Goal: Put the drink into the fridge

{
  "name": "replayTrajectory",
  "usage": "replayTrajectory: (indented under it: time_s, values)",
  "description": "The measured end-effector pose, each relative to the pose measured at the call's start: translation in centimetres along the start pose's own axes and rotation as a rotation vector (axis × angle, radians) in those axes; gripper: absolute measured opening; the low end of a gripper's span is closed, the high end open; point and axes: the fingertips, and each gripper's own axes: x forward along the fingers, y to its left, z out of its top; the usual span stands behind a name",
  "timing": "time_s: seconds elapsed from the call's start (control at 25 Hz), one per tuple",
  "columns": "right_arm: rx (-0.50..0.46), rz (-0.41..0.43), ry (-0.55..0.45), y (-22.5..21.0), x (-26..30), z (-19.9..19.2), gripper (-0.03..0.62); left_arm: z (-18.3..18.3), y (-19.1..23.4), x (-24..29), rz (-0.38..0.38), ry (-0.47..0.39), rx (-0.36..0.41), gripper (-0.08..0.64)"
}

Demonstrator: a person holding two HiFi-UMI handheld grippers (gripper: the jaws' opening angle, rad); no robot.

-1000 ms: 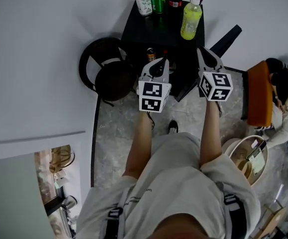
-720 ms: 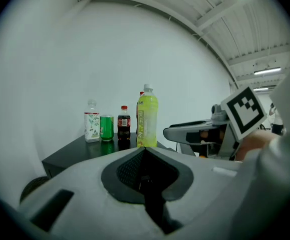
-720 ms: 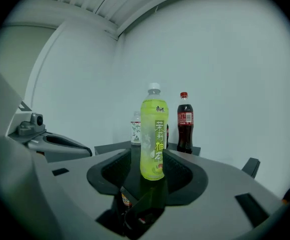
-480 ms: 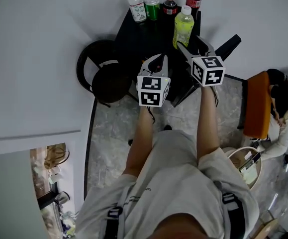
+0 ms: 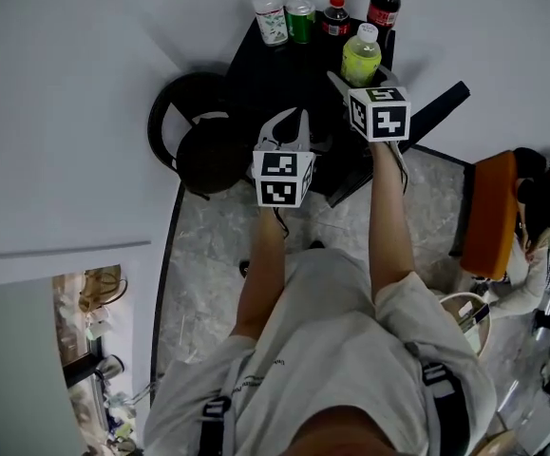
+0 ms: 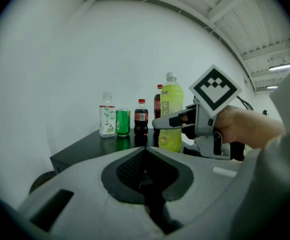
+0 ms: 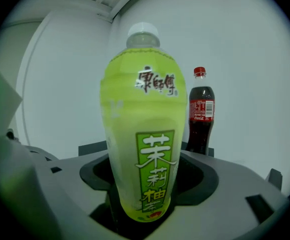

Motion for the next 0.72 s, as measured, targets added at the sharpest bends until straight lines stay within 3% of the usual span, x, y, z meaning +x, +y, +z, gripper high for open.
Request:
replayTrajectory:
  time_s: [0.32,0.56,0.72]
  values:
    - [-0.011,-0.128,-0.073,0.7,-0.8,0.2,0.290,-1.1,2.9,-1.6,-0.006,0.000,-0.004,0.009]
    - [0.089,-0.116,-0.116,3.9,-1.5,0.2,0.282,-2.2,4.1,-2.9,-0.102,0.018,0.026,0.009]
    - [0.093,-0.107,-0.109,7.1,-1.5,0.4,0.282,-3.7,5.8,-4.5,-0.192,0.046,0.063,0.009]
